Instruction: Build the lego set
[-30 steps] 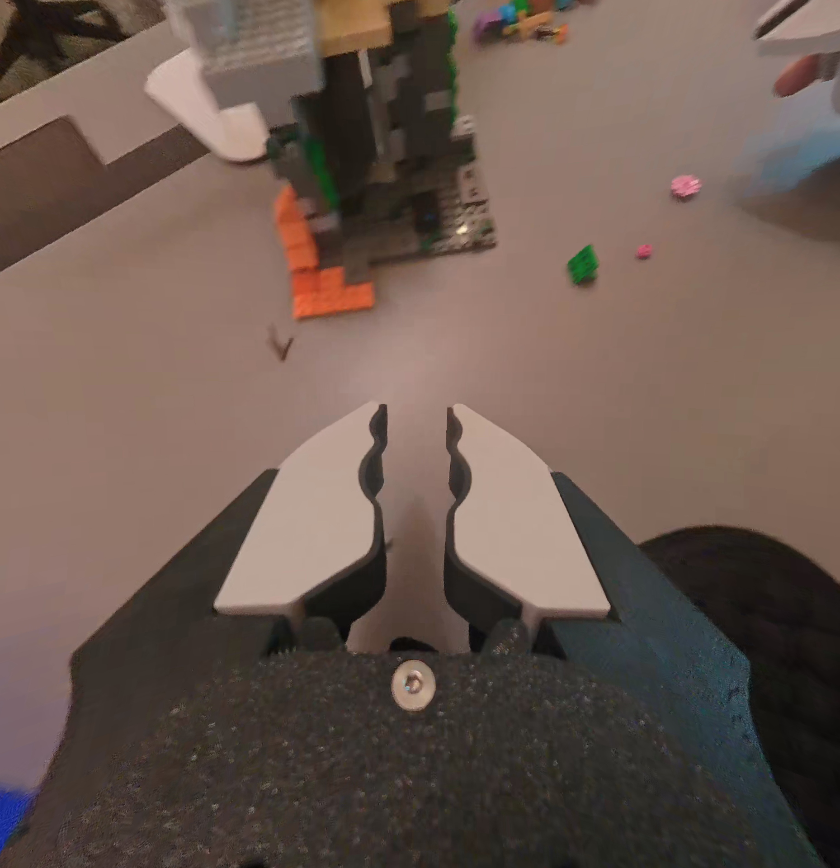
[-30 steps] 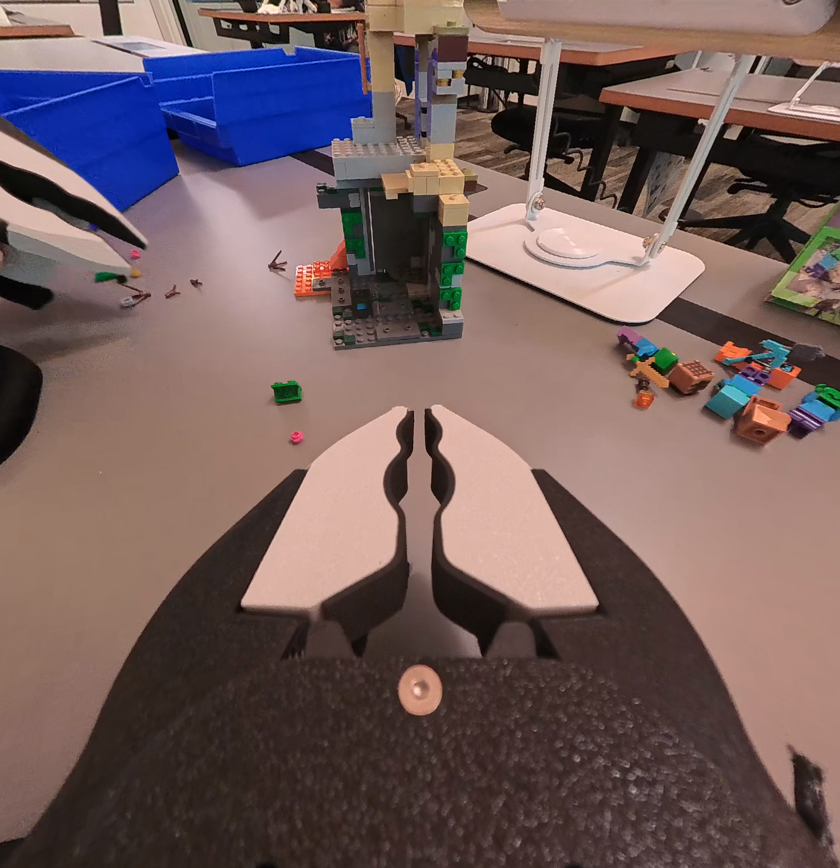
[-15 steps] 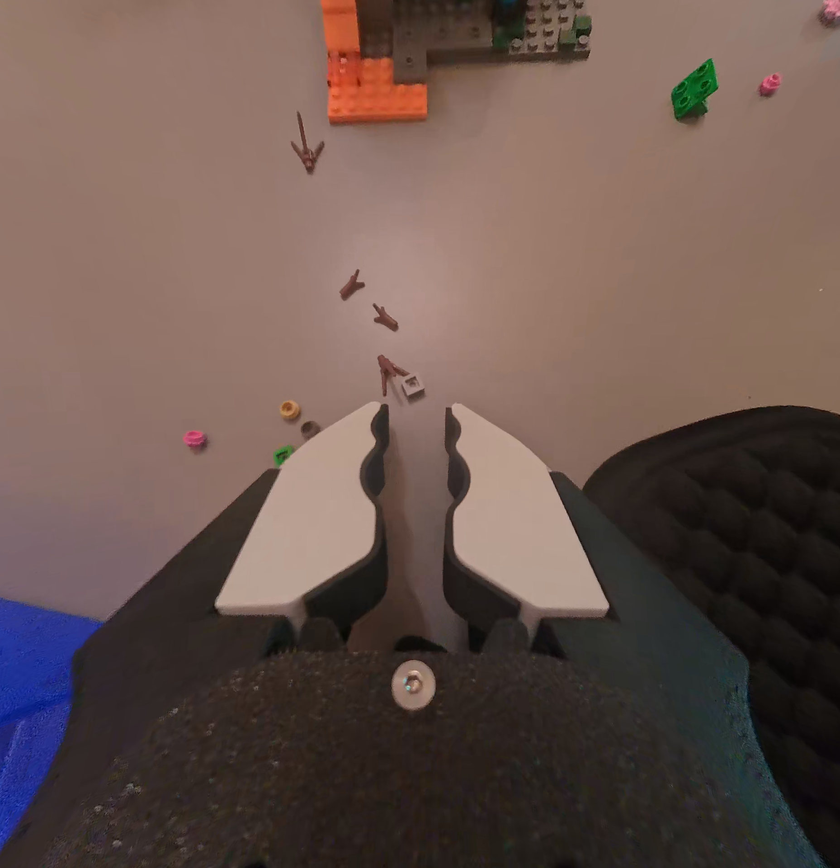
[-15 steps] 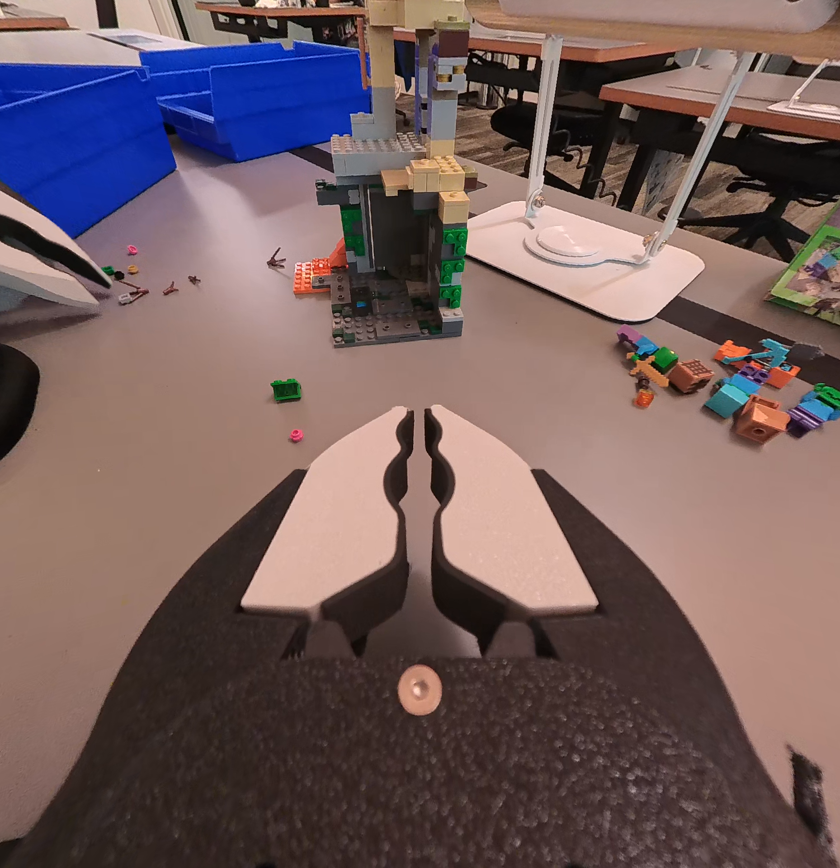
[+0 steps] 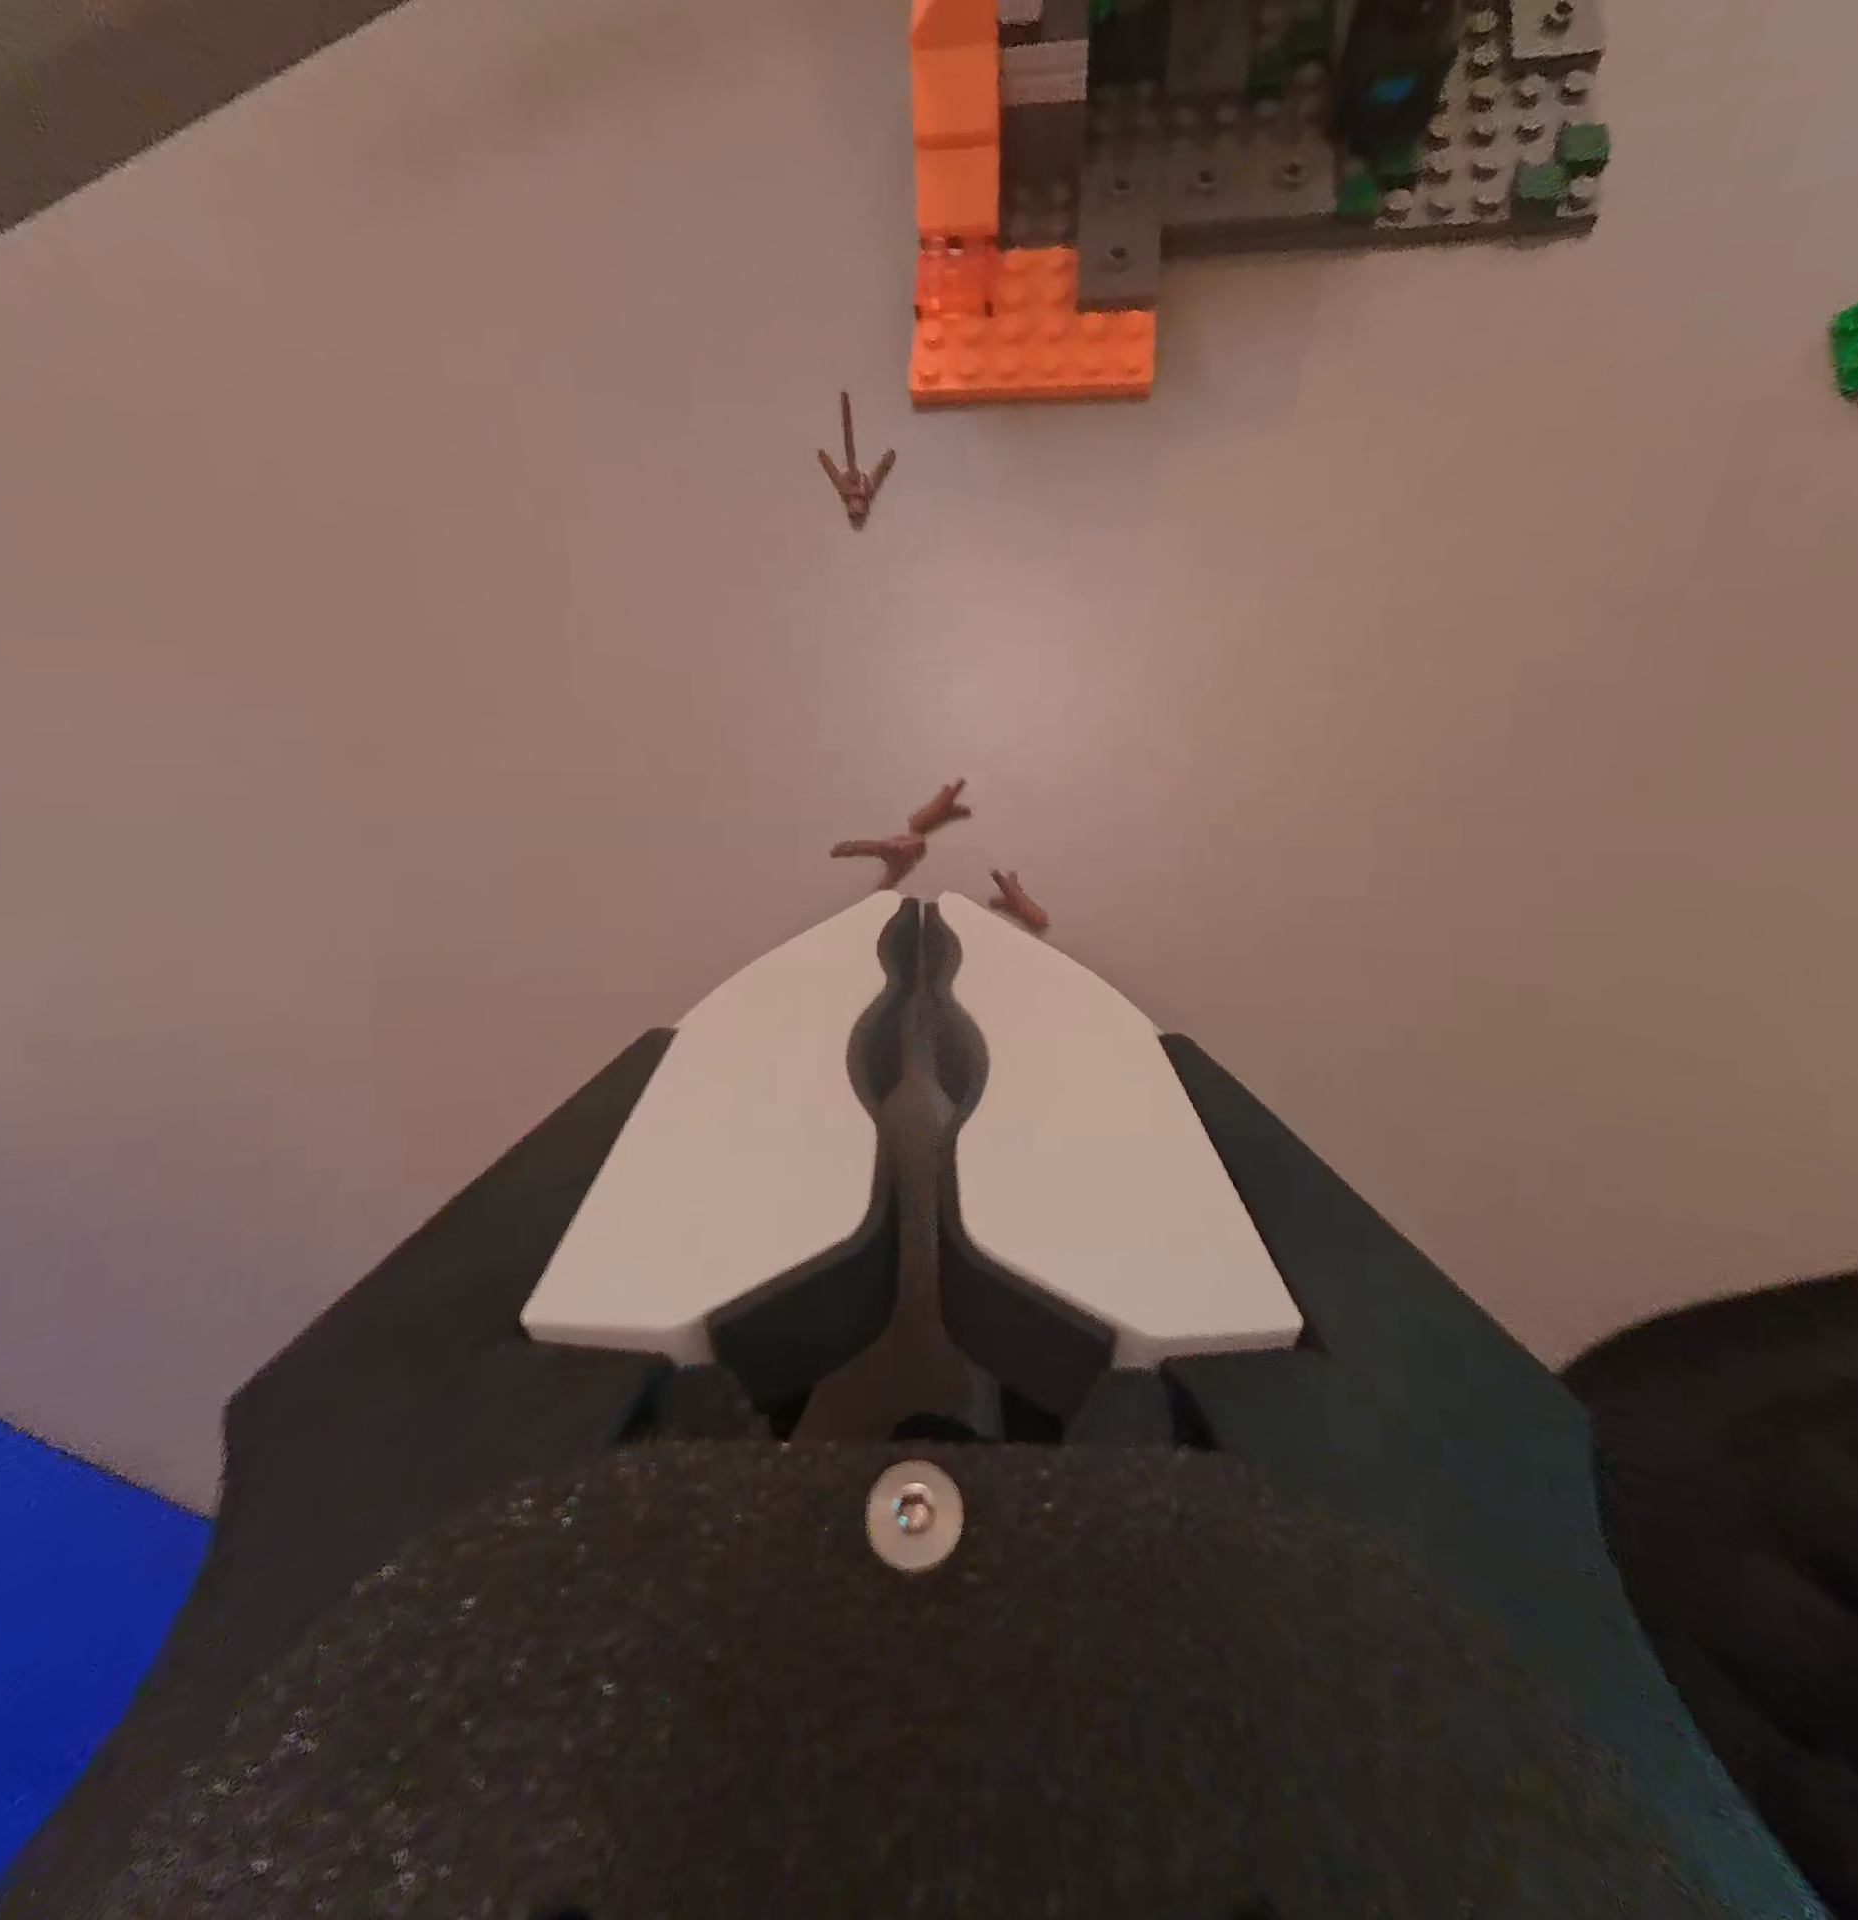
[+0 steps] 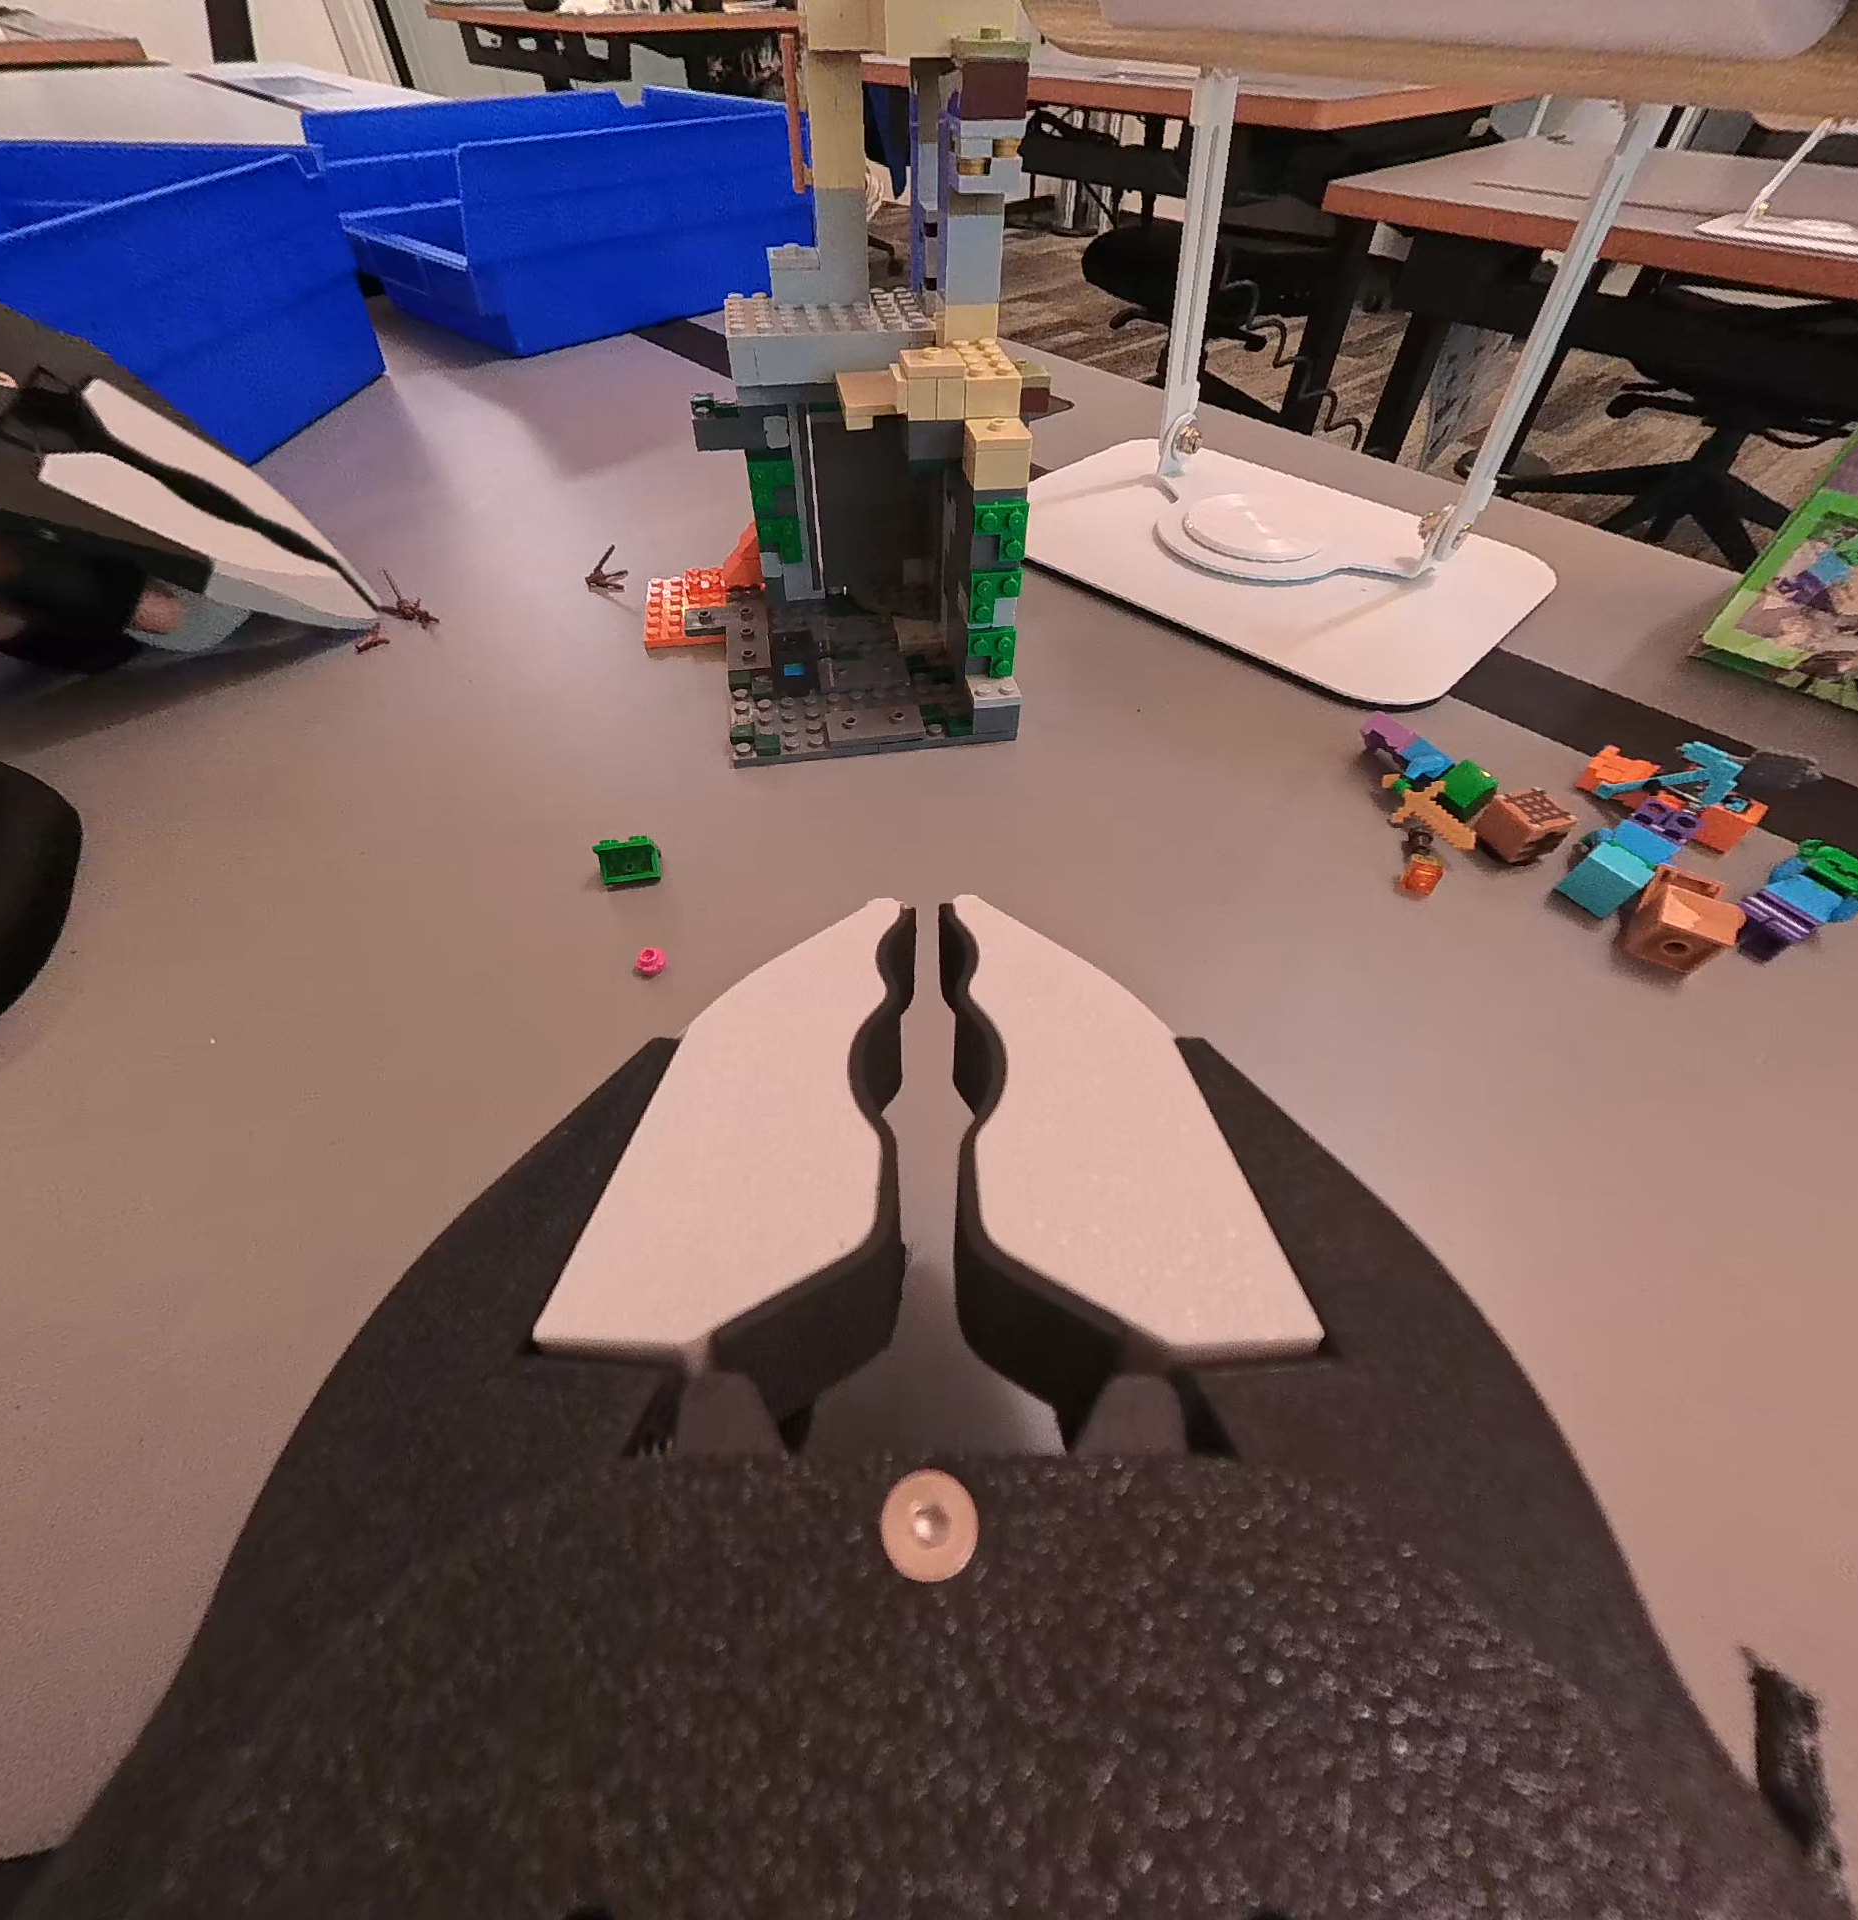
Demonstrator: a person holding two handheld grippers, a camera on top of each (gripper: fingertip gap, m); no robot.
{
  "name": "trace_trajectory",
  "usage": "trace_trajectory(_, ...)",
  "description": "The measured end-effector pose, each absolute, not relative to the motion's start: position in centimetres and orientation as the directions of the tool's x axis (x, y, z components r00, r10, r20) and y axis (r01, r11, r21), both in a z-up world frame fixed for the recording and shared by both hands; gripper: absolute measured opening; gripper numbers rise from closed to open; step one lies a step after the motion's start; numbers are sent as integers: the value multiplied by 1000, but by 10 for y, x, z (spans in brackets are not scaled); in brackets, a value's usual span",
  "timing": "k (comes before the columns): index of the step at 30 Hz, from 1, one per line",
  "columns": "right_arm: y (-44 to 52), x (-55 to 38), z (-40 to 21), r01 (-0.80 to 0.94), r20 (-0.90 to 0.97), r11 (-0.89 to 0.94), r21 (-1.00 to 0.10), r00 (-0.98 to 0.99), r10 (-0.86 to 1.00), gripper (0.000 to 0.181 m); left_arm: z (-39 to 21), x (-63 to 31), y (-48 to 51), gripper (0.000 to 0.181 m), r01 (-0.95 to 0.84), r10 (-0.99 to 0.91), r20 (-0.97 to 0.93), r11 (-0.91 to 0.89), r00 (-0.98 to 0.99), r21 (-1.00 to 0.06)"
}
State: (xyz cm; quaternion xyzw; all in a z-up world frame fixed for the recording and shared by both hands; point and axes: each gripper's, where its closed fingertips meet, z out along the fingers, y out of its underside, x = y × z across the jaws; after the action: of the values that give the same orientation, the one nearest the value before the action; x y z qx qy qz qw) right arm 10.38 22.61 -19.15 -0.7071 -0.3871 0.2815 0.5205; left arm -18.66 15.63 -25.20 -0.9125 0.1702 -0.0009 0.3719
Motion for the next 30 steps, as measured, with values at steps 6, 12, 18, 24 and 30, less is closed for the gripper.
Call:
trace_trajectory(6,226,104,-191,254,8,-155,-955,542,840,4,-240,-189,166,18,-311,-288,-159,-621,944,-719)
trace_trajectory(12,225,103,-190,256,11,-152,-955,540,842,4,-190,-199,152,18,-268,-209,-188,-488,960,-831)
trace_trajectory(18,223,102,-189,251,4,-154,-956,534,845,4,-118,-246,104,0,-213,-66,-203,-390,977,-896)
trace_trajectory(24,222,101,-190,252,5,-152,-956,531,847,4,-72,-357,50,0,-204,190,-315,-445,930,-872)
trace_trajectory(30,222,100,-188,254,12,-146,-956,533,846,4,-88,-458,51,0,-116,217,-344,-671,914,-732)
